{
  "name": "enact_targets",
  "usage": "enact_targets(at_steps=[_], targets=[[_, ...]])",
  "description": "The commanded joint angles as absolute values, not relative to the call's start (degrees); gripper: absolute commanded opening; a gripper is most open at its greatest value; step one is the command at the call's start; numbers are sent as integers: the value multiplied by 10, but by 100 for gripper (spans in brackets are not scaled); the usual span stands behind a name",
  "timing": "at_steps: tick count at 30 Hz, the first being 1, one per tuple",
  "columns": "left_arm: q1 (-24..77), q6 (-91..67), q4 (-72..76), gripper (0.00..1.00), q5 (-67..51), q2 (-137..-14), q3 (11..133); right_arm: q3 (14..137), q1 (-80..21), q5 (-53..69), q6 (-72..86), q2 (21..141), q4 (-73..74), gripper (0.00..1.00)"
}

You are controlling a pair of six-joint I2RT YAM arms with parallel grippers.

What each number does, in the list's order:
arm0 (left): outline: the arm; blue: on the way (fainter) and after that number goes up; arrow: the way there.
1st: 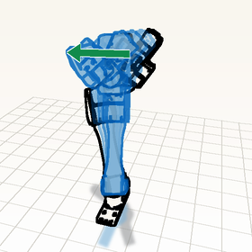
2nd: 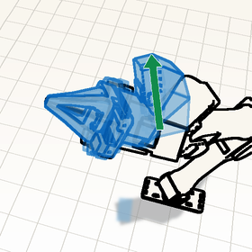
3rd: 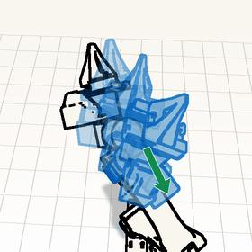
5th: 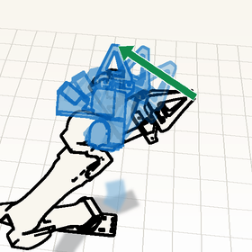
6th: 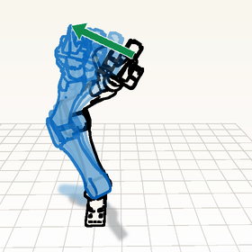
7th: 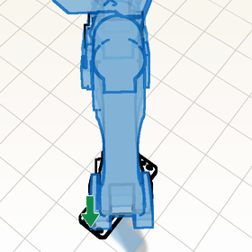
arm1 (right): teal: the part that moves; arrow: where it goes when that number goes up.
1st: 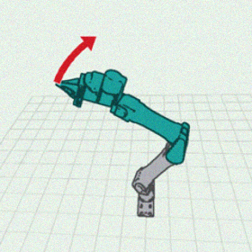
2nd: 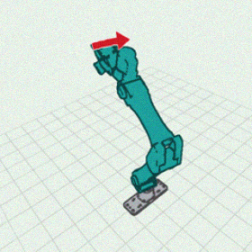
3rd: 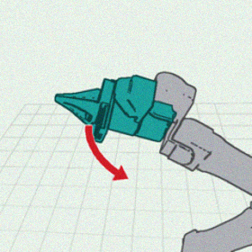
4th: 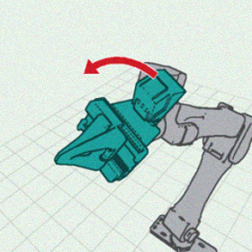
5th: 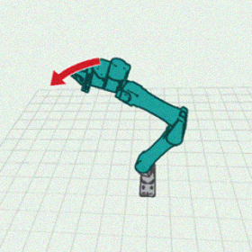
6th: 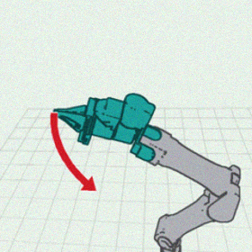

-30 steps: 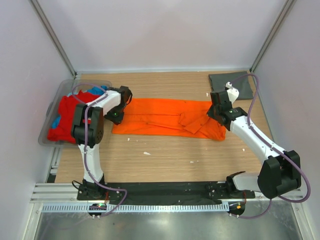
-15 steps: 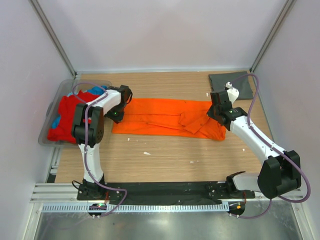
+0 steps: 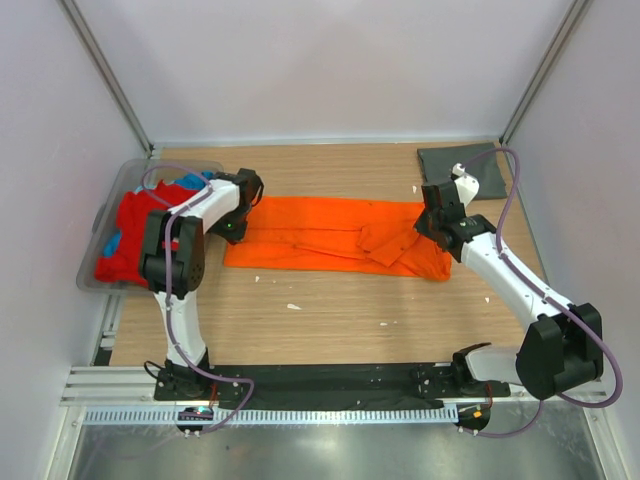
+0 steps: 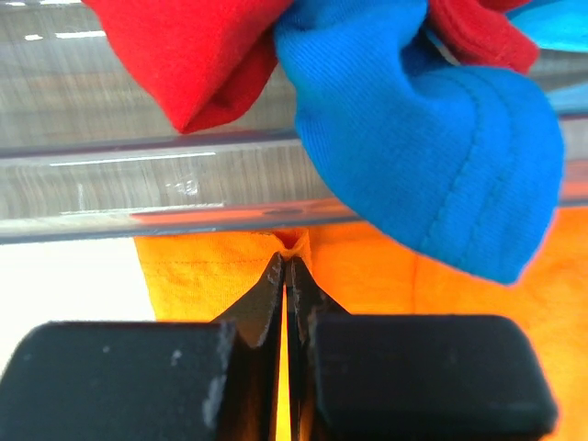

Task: Fold and stack the t-shirts
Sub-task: Fold the tshirt

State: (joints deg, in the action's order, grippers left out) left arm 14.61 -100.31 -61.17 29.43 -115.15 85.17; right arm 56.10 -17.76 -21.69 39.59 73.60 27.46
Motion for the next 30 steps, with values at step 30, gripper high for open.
enact_targets(at_steps=[30], targets=[[148, -1009, -654, 0, 374, -1151, 925, 641, -175, -272, 364, 793, 258, 1]])
